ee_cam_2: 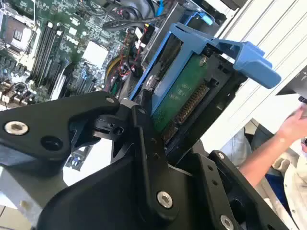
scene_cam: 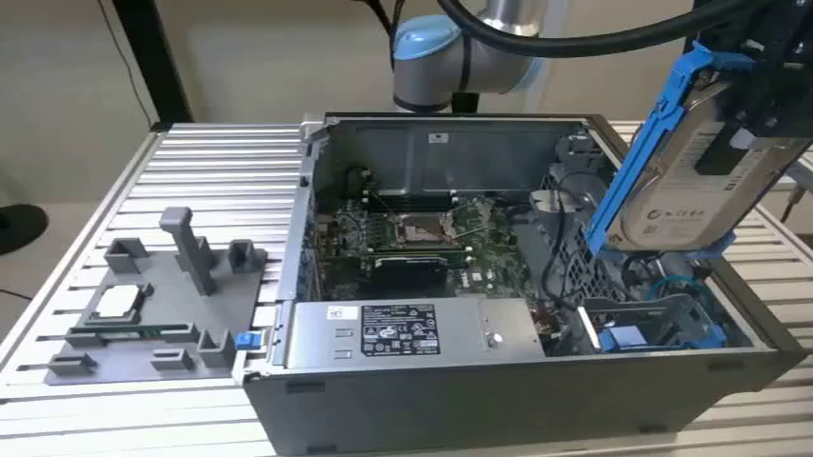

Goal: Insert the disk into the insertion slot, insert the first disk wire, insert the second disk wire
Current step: 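Insert the disk into the insertion slot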

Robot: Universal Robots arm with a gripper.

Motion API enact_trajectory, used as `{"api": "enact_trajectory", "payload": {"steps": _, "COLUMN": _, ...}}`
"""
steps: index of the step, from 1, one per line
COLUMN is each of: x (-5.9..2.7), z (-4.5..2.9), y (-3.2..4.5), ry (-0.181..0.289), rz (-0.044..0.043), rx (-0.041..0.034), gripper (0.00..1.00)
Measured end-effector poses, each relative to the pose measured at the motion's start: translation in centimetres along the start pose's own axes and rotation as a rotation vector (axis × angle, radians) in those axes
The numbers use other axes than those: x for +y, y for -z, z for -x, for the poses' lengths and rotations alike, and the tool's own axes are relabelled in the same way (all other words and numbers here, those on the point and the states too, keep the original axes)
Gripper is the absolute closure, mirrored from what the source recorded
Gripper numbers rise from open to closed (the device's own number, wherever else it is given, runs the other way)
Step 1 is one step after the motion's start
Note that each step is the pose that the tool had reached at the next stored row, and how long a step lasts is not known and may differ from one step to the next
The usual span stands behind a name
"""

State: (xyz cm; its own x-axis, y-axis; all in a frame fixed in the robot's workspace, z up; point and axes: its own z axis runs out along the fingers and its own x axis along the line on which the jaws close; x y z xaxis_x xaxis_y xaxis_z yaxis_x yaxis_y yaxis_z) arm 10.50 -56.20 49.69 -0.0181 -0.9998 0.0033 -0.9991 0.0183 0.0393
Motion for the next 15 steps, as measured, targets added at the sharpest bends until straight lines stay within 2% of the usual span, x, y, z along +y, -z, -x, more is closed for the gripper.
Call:
{"api": "enact_trajectory", "payload": {"steps": 2, "x": 0.0, "z": 0.0, "y": -0.01, "ry": 0.0, "rz": 0.0, "rx": 0.0, "gripper": 1.0}}
{"api": "enact_trajectory", "payload": {"steps": 3, "x": -0.02, "z": 0.0, "y": -0.39, "ry": 0.0, "rz": 0.0, "rx": 0.0001, "gripper": 1.0}}
{"api": "enact_trajectory", "payload": {"steps": 11, "x": -0.02, "z": 0.0, "y": -0.41, "ry": 0.0, "rz": 0.0, "rx": 0.0, "gripper": 1.0}}
{"api": "enact_trajectory", "payload": {"steps": 15, "x": -0.12, "z": -0.06, "y": -0.66, "ry": 0.0, "rz": 0.0, "rx": 0.0001, "gripper": 1.0}}
